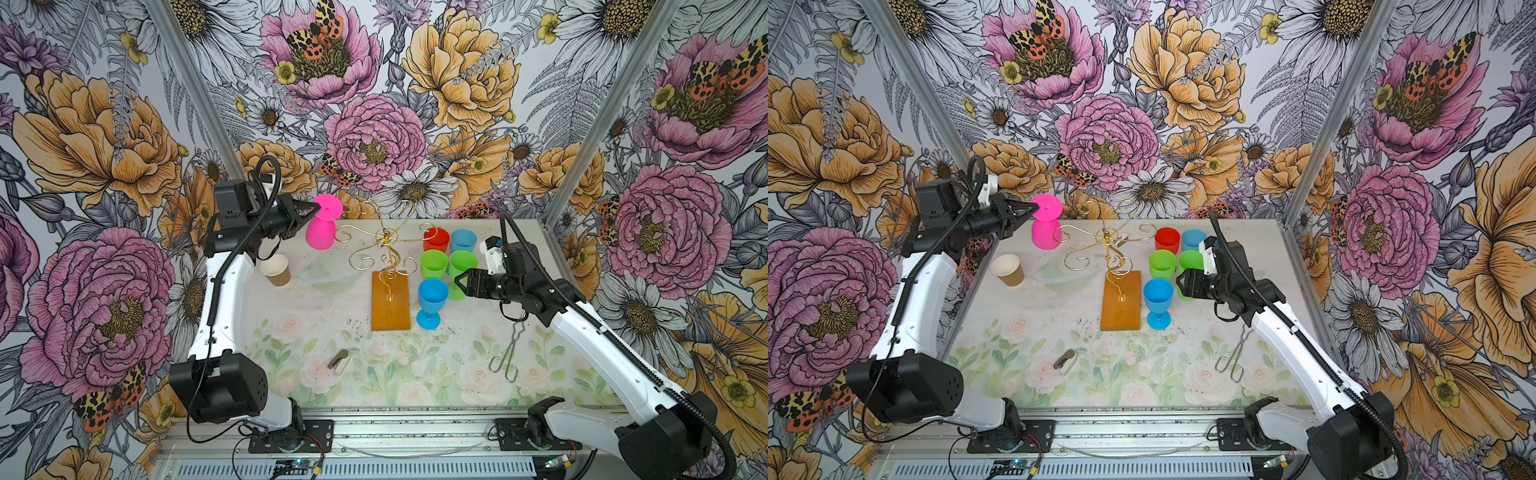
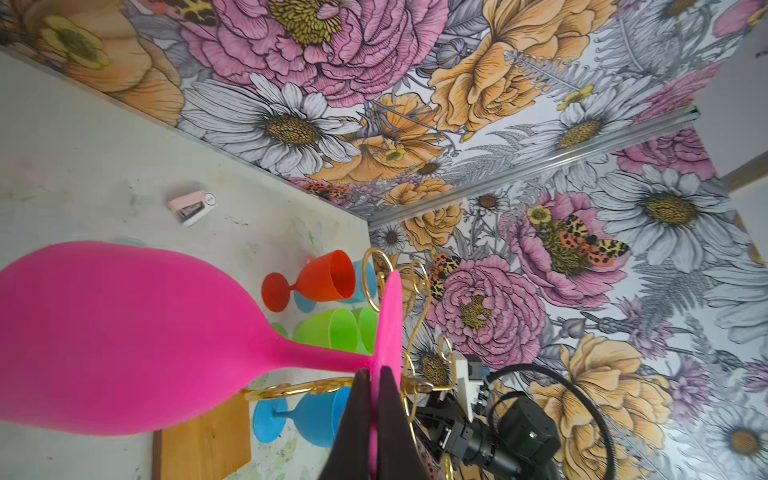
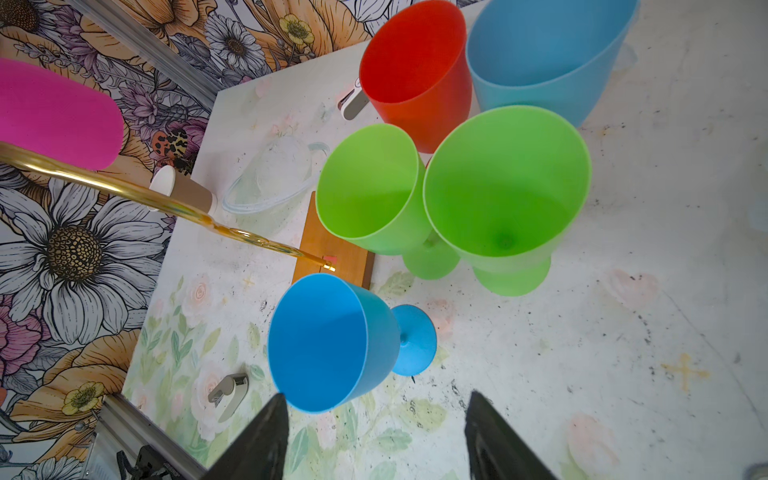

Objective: Take the wine glass off the wine glass rack
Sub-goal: 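Pull the pink glass back toward the robot with the left gripper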

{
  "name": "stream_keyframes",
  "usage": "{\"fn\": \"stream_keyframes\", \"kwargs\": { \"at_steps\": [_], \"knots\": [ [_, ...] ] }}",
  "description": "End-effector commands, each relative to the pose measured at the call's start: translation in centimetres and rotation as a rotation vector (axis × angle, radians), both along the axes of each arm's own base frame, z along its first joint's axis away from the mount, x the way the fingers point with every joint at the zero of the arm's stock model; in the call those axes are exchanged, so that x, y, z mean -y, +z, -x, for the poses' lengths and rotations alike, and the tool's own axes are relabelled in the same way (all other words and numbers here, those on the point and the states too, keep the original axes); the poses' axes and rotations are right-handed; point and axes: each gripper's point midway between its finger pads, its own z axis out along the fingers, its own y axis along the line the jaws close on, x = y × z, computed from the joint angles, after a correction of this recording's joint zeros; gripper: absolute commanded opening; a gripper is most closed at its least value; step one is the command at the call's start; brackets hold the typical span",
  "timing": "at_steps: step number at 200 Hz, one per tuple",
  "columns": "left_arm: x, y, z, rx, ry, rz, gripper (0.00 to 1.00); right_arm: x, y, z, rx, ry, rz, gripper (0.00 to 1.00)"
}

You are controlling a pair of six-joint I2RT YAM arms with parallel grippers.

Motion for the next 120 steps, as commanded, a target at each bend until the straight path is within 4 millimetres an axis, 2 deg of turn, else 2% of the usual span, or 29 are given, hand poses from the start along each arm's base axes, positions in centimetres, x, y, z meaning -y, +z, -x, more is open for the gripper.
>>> {"fn": "stream_keyframes", "kwargs": {
  "at_steps": [1,29,57,94,120],
  "knots": [
    [-2.6,-2.9,1.1,-0.067,0.133,-0.210,0.00,0.1,1.3,-0.5,0.045,-0.010,-0.018,0.68],
    [-4.0,-5.7,3.8,-0.139,0.212,-0.393,0.00,0.1,1.6,-0.4,0.054,-0.009,-0.020,0.68],
    [-3.3,-8.1,7.3,-0.192,0.190,-0.504,0.00,0.1,2.0,-0.4,0.065,-0.005,-0.023,0.68],
    [-0.6,-10.3,12.5,-0.232,0.083,-0.532,0.00,-0.1,2.2,-0.4,0.064,0.001,-0.032,0.68],
    [3.3,-10.3,16.0,-0.168,-0.085,-0.513,0.00,-0.5,2.1,-0.5,0.053,0.013,-0.042,0.68]
  ]
}}
